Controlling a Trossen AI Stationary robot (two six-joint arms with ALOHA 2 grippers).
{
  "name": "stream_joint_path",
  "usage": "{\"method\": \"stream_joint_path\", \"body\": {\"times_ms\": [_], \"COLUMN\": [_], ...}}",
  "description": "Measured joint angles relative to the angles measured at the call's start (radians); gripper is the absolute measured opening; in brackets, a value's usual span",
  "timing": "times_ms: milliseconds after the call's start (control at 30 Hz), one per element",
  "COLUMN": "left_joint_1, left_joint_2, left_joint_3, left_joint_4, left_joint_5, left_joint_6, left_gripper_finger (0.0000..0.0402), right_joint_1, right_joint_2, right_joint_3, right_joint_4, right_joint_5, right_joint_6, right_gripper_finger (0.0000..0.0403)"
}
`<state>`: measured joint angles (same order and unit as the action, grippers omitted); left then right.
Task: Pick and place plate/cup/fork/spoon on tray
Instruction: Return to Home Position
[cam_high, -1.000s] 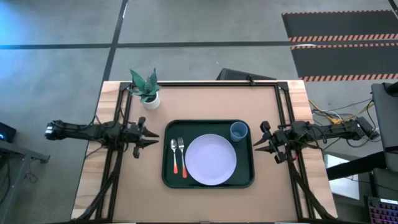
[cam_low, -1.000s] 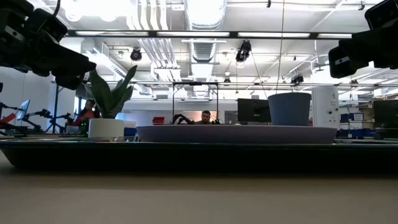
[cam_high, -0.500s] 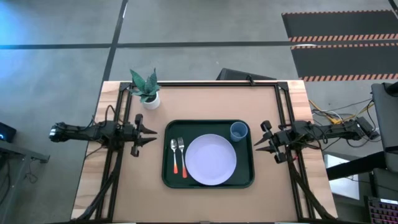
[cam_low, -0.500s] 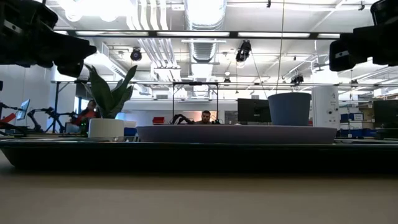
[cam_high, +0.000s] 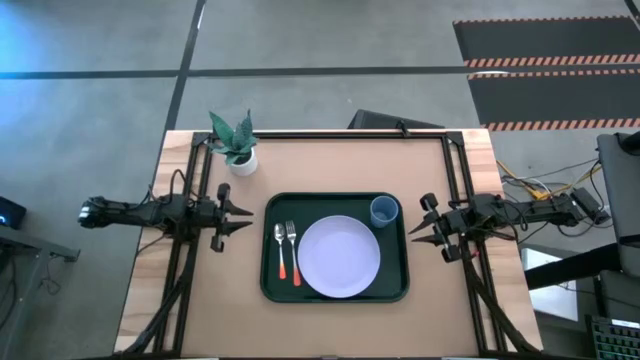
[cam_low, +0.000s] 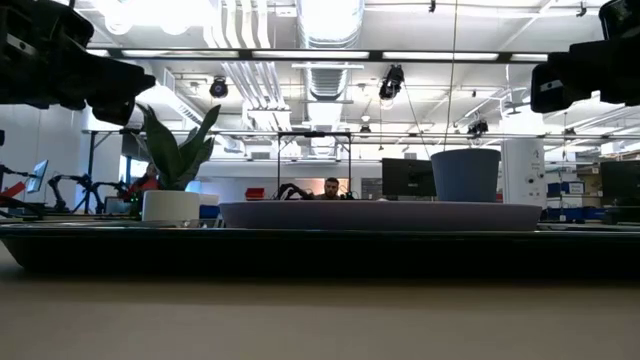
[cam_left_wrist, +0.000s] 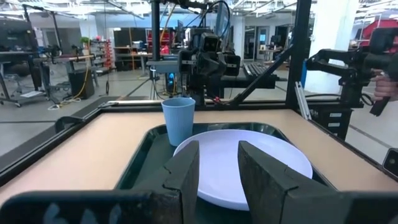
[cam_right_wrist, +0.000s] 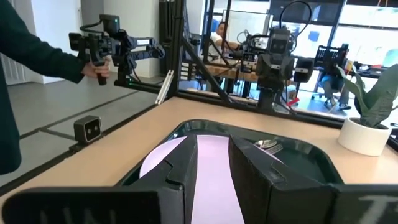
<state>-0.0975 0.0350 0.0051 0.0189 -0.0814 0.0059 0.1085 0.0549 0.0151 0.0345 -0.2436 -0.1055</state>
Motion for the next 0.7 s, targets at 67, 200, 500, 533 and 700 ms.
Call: {"method": "stream_joint_path", "body": {"times_ms": [67, 200, 500, 533, 700], "left_joint_1": [0.000, 0.000, 0.000, 0.000, 0.000], "left_joint_2": [-0.001, 0.002, 0.004, 0.004, 0.007], "left_joint_3": [0.000, 0.000, -0.001, -0.001, -0.001], "left_joint_4": [0.000, 0.000, 0.000, 0.000, 0.001], "left_joint_5": [0.000, 0.000, -0.001, -0.001, -0.002], "left_joint_6": [0.000, -0.001, -0.002, 0.000, 0.000], "left_gripper_finger": [0.0093, 0.0093, 0.0093, 0.0093, 0.0093], "right_joint_1": [0.000, 0.000, 0.000, 0.000, 0.000], "right_joint_2": [0.000, 0.000, 0.000, 0.000, 0.001], "right_joint_3": [0.000, 0.000, 0.000, 0.000, 0.000], "right_joint_4": [-0.001, -0.004, -0.007, -0.007, -0.008], "right_joint_5": [0.000, 0.001, 0.009, 0.009, 0.009], "right_joint_6": [0.000, 0.000, 0.000, 0.000, 0.000], "right_gripper_finger": [0.0079, 0.0079, 0.0079, 0.0079, 0.0079]}}
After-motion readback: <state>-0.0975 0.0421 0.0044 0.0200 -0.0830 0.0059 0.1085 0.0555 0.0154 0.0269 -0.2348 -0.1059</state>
